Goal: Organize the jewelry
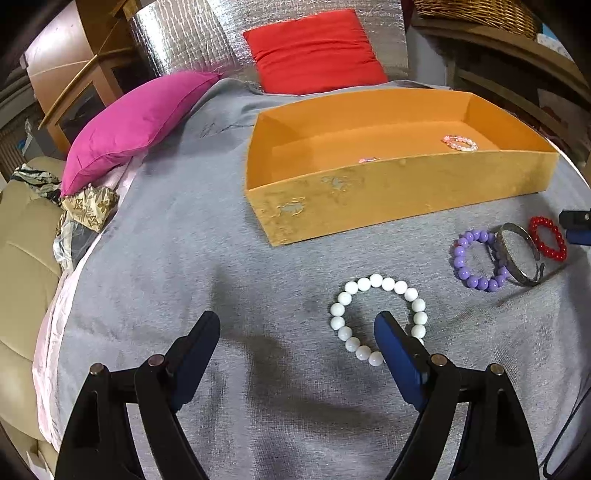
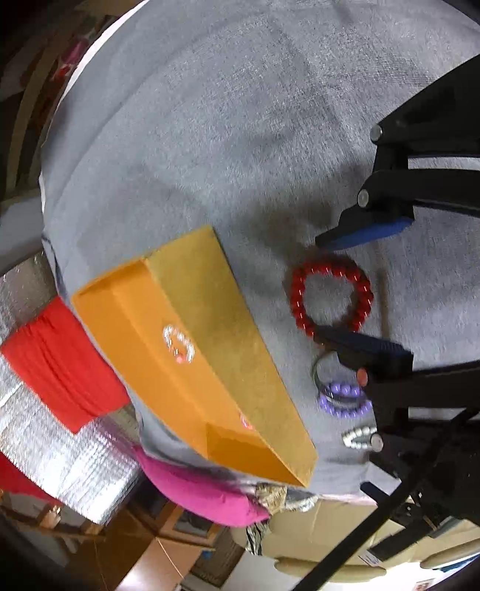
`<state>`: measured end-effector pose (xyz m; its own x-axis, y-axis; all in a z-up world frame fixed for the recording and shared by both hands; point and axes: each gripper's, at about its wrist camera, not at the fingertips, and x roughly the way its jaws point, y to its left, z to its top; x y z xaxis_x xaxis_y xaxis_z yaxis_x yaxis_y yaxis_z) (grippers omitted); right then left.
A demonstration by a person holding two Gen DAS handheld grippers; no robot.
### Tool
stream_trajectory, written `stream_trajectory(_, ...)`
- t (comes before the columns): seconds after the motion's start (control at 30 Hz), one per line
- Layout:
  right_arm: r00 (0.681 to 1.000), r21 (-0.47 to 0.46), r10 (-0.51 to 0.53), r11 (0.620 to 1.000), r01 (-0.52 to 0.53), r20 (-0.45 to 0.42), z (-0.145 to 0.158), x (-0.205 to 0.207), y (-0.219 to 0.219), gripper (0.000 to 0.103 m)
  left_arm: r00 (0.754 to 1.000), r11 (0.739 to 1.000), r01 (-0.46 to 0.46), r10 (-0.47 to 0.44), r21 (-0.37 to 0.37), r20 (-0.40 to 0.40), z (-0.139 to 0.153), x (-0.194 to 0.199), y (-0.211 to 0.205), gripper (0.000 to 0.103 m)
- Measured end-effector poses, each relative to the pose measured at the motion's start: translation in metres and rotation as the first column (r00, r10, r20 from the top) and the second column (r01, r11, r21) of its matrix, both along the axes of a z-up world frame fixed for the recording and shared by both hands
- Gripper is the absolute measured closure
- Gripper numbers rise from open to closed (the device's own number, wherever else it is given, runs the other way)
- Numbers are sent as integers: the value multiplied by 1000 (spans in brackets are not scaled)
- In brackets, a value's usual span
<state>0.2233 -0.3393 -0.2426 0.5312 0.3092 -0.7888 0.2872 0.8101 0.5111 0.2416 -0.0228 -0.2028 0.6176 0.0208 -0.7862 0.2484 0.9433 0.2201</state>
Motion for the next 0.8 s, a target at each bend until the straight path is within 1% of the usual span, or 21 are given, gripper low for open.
stream_trajectory(0.17, 1000, -56, 14, 998, -15, -19, -6, 9, 4, 72, 1000, 1000, -2, 2, -2, -8, -1, 0, 2, 17)
stream_trajectory(0.2, 1000, -76, 18, 997, -19, -19, -7, 10, 6, 74, 1000, 1000, 0, 0, -1, -7, -1, -1, 2, 17)
stream_trajectory(0.3, 1000, -137, 25, 990, -27, -18, -6, 12, 12, 81, 1000, 1000, 1, -1, 0, -4, 0, -1, 2, 17)
stream_trajectory(0.37, 1000, -170, 23, 985, -27, -21, -7, 15, 16, 91, 1000, 1000, 0, 0, -4, -8, 0, 0, 3, 17)
stream_trajectory(0.4, 999, -191, 25, 981, -28, -20, -8, 16, 17, 91, 1000, 1000, 0, 0, -4, -10, -1, 1, 3, 17)
stream_trajectory(0.57, 1000, -238, 13, 971, -14, -10, -6, 18, 16, 93, 1000, 1000, 9, -9, 3, -11, -1, 1, 0, 17)
stream_trajectory(0.8, 999, -230, -43, 972, 38, -20, -7, 14, -8, 93, 1000, 1000, 15, -15, 11, -18, -4, 2, -5, 17)
